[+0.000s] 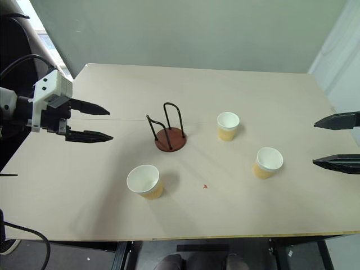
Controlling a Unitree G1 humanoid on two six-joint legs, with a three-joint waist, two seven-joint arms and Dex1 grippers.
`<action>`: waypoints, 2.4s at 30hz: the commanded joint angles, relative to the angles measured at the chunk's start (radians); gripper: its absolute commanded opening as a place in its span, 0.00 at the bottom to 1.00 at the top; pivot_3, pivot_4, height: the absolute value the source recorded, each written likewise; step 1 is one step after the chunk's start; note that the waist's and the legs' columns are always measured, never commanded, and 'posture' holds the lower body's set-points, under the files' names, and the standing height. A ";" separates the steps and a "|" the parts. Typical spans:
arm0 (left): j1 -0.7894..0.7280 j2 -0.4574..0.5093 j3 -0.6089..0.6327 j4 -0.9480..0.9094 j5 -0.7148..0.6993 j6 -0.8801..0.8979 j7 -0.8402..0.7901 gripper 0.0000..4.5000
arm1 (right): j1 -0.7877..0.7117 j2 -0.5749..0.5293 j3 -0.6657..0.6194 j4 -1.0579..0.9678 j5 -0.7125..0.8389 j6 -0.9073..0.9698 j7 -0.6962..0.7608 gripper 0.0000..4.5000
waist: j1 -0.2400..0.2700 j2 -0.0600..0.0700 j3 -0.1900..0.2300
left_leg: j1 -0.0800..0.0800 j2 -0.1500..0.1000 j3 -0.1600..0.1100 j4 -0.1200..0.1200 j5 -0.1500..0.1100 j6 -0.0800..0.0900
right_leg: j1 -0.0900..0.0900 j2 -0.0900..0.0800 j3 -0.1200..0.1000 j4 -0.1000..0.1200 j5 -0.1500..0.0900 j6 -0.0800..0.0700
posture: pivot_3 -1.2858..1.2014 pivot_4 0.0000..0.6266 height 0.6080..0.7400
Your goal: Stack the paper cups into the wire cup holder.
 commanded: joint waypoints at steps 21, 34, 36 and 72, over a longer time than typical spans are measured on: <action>-0.164 -0.329 -0.094 0.307 0.179 -0.120 0.272 0.94 | -0.100 0.005 0.027 -0.058 0.099 0.061 -0.064 1.00 | 0.004 0.000 0.000 | -0.001 -0.001 0.000 0.008 0.000 0.001 | 0.004 0.000 -0.001 0.001 0.004 0.007 | 0.52 0.24 1.00; -0.278 -0.519 -0.084 0.538 0.235 -0.239 0.401 0.82 | -0.045 0.067 -0.036 -0.143 0.039 0.095 -0.175 1.00 | 0.017 0.000 0.000 | -0.002 -0.002 0.002 0.013 0.000 0.002 | 0.007 0.001 -0.001 0.000 0.005 0.010 | 0.52 0.24 1.00; -0.277 -0.530 -0.082 0.539 0.237 -0.239 0.403 0.65 | -0.066 0.094 -0.010 -0.140 0.031 0.077 -0.235 1.00 | 0.018 0.000 0.000 | -0.002 -0.002 0.002 0.014 0.000 0.002 | 0.007 0.000 -0.001 0.001 0.005 0.012 | 0.52 0.24 1.00; -0.094 -0.558 -0.208 -0.285 -0.054 0.074 0.094 0.01 | -0.017 0.112 -0.014 -0.210 0.149 0.126 -0.182 1.00 | 0.031 0.002 -0.001 | 0.000 -0.003 0.016 0.017 -0.001 0.006 | 0.009 -0.002 0.003 0.000 0.005 0.016 | 0.52 0.24 1.00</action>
